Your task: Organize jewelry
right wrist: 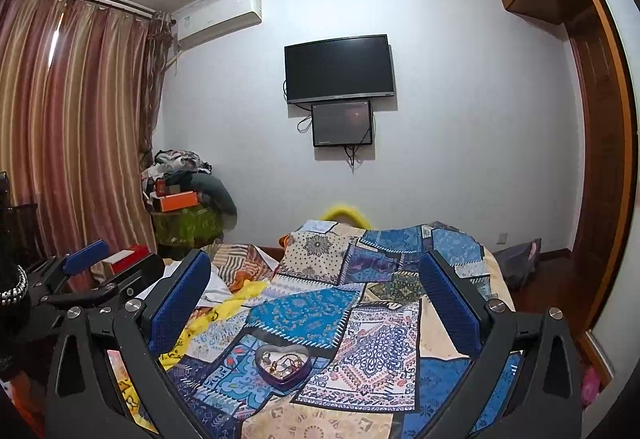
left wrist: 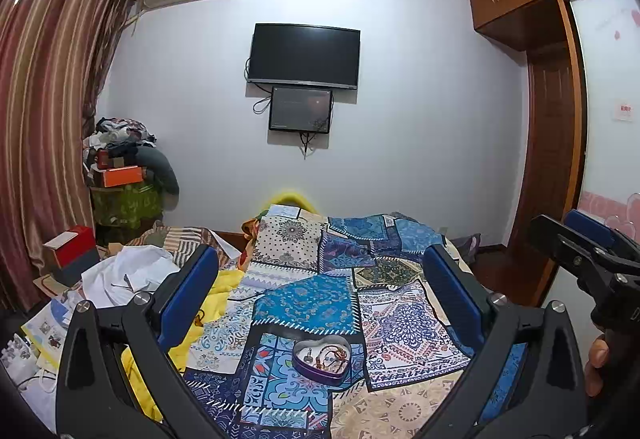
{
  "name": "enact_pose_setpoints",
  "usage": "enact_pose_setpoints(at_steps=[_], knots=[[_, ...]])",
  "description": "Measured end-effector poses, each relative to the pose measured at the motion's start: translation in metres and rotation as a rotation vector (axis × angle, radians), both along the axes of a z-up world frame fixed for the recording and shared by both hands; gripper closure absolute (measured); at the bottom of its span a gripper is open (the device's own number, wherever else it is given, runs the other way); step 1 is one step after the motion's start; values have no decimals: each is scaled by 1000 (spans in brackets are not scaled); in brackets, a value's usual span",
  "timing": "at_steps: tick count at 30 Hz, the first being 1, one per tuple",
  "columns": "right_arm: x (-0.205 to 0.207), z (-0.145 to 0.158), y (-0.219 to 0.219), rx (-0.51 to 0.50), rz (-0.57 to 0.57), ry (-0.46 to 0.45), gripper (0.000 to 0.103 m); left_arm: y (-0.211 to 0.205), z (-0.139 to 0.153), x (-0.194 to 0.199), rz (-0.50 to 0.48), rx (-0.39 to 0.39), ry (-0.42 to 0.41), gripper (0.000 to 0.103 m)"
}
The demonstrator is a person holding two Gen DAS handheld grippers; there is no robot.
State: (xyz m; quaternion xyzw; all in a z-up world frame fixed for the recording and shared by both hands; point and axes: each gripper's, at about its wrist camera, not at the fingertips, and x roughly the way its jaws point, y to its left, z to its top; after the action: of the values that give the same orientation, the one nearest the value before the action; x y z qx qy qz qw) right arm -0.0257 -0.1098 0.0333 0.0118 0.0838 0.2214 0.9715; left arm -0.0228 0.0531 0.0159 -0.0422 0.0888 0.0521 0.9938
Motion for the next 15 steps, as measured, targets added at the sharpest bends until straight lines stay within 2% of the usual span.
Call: enact_pose_setpoints(at_steps=[15], knots=[[0, -1, -1, 5, -2, 7, 0, 2, 0, 3, -28, -7, 14, 0]])
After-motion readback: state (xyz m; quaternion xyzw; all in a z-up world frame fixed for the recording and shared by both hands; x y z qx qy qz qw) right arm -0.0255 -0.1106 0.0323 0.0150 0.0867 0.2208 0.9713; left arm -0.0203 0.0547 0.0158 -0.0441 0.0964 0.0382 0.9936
